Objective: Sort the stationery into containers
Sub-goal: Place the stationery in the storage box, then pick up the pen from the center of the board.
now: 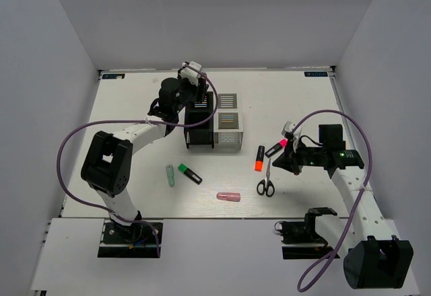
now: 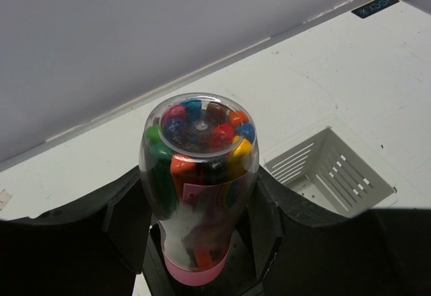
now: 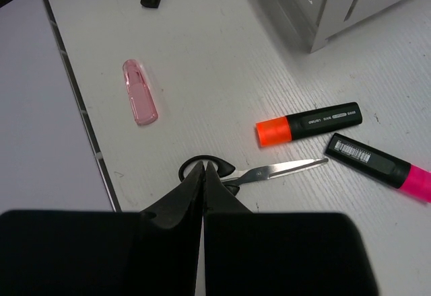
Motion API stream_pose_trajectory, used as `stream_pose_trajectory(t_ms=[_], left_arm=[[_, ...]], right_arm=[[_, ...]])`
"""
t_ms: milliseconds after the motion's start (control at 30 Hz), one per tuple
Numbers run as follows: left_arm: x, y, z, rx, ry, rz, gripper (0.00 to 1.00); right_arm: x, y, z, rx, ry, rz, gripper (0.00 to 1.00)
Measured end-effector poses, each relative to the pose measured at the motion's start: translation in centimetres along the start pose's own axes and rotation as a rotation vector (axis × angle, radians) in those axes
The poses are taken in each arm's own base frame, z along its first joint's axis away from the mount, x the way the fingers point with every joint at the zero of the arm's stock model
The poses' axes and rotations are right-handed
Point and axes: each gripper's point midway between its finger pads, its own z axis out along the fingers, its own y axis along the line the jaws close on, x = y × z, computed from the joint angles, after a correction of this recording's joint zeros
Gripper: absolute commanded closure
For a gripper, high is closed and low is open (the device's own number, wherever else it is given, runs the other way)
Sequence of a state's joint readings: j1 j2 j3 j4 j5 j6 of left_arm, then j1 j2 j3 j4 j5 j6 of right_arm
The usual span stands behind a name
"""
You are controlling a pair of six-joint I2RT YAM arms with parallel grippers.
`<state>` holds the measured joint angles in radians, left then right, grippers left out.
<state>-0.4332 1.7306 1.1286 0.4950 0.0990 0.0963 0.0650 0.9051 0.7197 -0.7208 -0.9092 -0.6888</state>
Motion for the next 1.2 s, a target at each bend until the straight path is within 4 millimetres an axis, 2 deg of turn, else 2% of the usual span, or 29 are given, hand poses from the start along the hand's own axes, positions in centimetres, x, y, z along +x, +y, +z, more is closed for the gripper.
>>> stream_pose_trajectory(t_ms=[400,467,500,533,567,633,667,767,800,867,933,967,1000,1033,1067,1100,1167,1200], left_arm=[[3.2,-0.1,-0.1,-0.009,0.051,-0.067,0.99],[3.9,-0.3,-0.1,-0.008,0.064,-0.086,0.9],[4.3,-0.3,-0.1,-0.009,0.071,-0.096,0.81],[4.5,-0.4,0.0,-0.009,0.076,-0.104,0.68],[4.8,-0.4,0.0,-0.009,0.081,-0.112,0.51],[5.1,-0.5,0.0,-0.01,0.086,-0.123,0.33],[5.1,-0.4,0.0,-0.013,0.088,-0.127,0.3],[4.9,-0.4,0.1,-0.018,0.078,-0.134,0.21],[4.8,-0.4,0.1,-0.019,0.074,-0.135,0.17],[4.7,-0.4,0.2,-0.019,0.075,-0.137,0.15],[4.2,-0.3,0.4,-0.021,0.071,-0.137,0.16],[3.8,-0.2,0.5,-0.021,0.065,-0.138,0.22],[3.3,-0.2,0.6,-0.022,0.059,-0.139,0.35],[2.8,-0.1,0.7,-0.023,0.053,-0.145,0.69],[2.1,-0.1,0.5,-0.028,0.047,-0.156,0.86],[1.4,0.0,0.2,-0.032,0.047,-0.16,0.98],[0.0,0.0,-0.9,-0.047,0.072,-0.188,1.0],[-0.8,0.0,-1.9,-0.059,0.095,-0.209,0.99]], right_arm=[[-0.2,-0.3,0.0,0.011,-0.006,-0.011,1.0],[-0.1,-0.4,0.0,0.014,-0.005,-0.01,1.0],[-0.1,-0.4,0.0,0.015,-0.004,-0.01,1.0],[-0.1,-0.4,0.0,0.016,-0.004,-0.01,0.88],[-0.1,-0.4,-0.1,0.017,-0.002,-0.007,0.83],[-0.1,-0.5,-0.1,0.02,-0.001,-0.007,0.74],[-0.1,-0.5,-0.1,0.021,0.0,-0.007,0.65],[0.0,-0.6,-0.1,0.025,0.002,-0.008,0.61],[0.0,-0.6,-0.1,0.025,0.002,-0.007,0.52],[0.0,-0.6,-0.1,0.027,0.004,-0.005,0.5],[0.0,-0.6,-0.1,0.028,0.004,-0.005,0.5],[0.0,-0.6,-0.1,0.029,0.005,-0.003,0.54],[0.0,-0.7,-0.1,0.032,0.007,0.0,0.96],[0.1,-0.8,-0.1,0.04,0.011,0.015,1.0],[0.1,-0.9,-0.1,0.049,0.013,0.038,1.0],[0.2,-1.3,-0.2,0.073,0.022,0.065,1.0],[0.6,-2.9,-0.4,0.17,0.051,0.132,1.0],[0.9,-3.8,-0.6,0.229,0.07,0.182,0.91]])
